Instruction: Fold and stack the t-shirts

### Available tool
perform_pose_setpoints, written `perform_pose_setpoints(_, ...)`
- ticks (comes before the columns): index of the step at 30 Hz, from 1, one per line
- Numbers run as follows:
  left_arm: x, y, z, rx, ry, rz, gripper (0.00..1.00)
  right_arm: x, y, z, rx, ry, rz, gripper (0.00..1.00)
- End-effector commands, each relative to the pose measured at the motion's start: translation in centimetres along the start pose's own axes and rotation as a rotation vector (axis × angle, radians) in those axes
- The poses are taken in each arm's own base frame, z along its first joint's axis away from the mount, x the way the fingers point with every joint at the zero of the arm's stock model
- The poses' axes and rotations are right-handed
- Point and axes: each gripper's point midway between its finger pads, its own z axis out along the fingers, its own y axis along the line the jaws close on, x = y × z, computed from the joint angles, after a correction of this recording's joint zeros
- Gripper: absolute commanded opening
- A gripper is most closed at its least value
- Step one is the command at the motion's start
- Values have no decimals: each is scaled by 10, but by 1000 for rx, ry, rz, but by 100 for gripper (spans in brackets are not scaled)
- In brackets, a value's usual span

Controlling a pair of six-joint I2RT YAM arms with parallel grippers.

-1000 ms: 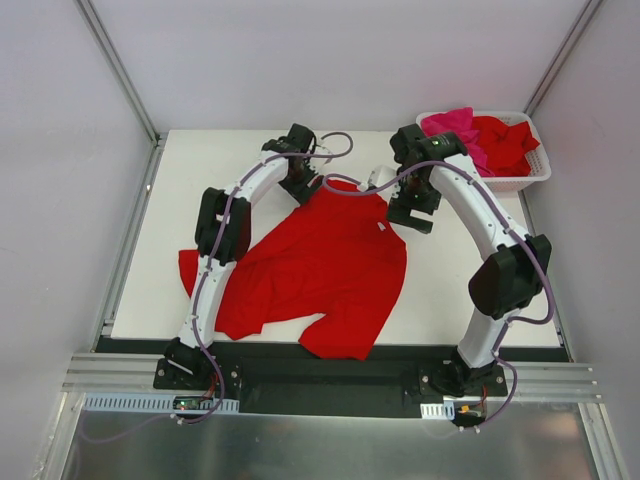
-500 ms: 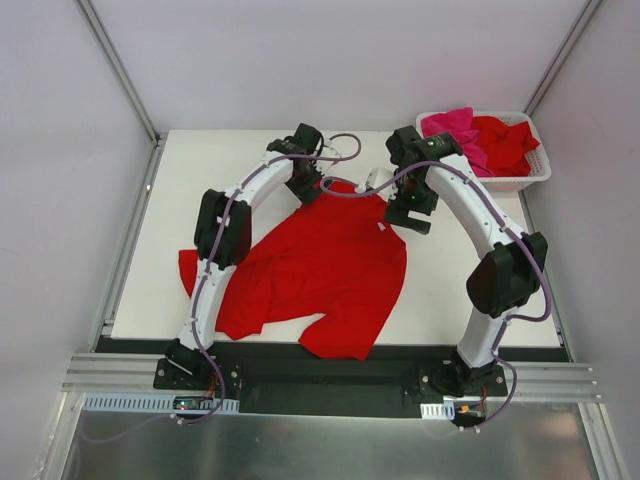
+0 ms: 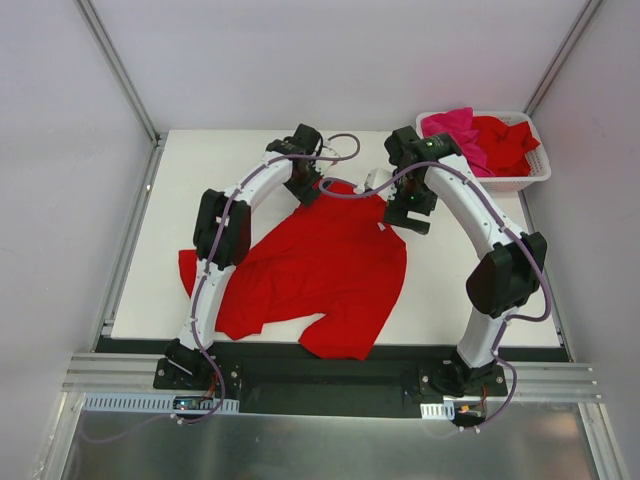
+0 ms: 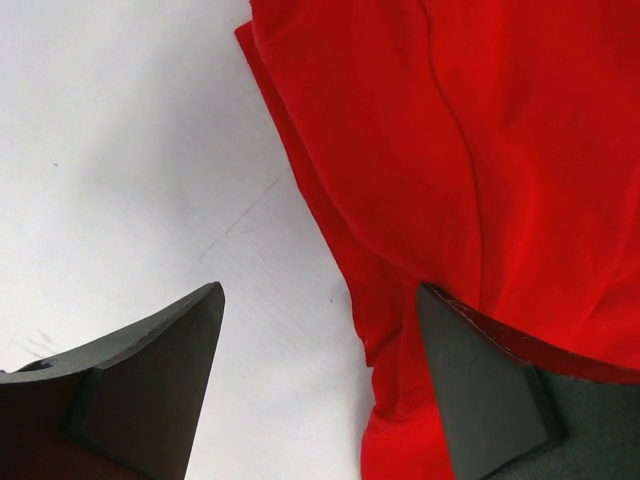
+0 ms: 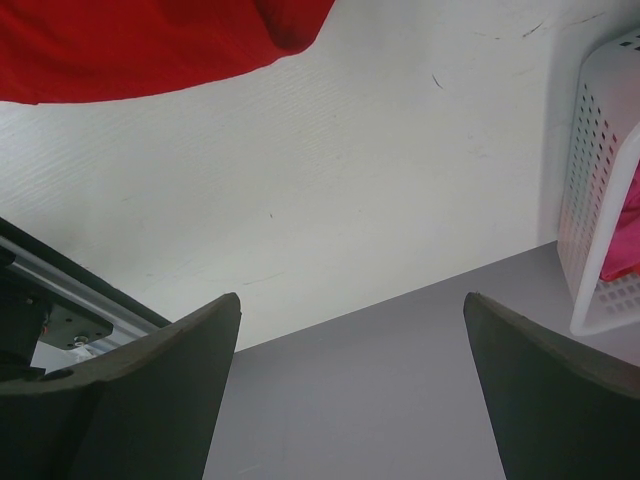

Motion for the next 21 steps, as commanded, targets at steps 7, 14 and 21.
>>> perform_pose_setpoints(7,-12,-30,-4,96,-32,9,77,25,25,-6,-86,100,-32,96)
perform_pose_setpoints(14,-5,-44,4,141,-12,19,77,25,26,-5,-90,103,-33,96)
perform_pose_setpoints(21,6,-46,11,142,21,31,75,25,27,-3,-95,104,-35,96)
